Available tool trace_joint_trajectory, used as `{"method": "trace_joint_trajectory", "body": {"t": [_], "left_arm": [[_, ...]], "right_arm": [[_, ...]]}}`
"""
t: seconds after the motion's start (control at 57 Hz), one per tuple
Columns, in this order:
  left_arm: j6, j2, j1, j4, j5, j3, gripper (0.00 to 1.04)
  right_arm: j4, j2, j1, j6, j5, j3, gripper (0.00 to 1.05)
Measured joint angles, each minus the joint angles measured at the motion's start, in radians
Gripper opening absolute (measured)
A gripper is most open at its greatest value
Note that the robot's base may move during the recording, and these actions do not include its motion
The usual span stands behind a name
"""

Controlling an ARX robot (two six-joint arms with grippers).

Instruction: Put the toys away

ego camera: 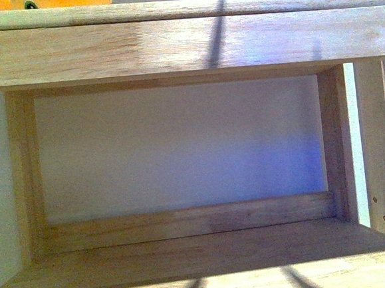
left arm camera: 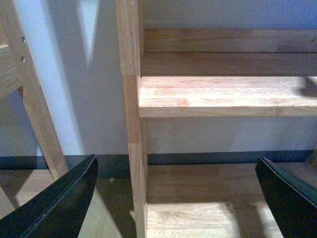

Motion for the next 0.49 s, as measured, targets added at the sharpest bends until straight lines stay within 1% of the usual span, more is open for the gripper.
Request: {"method": "trace_joint_trajectory", "body": {"t": [0.053,0.246,0.491], "left_arm": [[0.000,0.000,0.000,0.000,0.000,0.000,0.99],[0.000,0.000,0.000,0.000,0.000,0.000,0.99],[0.000,0.000,0.000,0.000,0.000,0.000,0.99]], "right_arm": [[0.065,-0.040,0.006,-0.043,0.005,-0.078,0.98],[0.217,-0.206,0.012,-0.159,0.018,-0.301,0.98],[0.282,-0.452,0.010,-0.224,0.032,-0.557,0.98]]}}
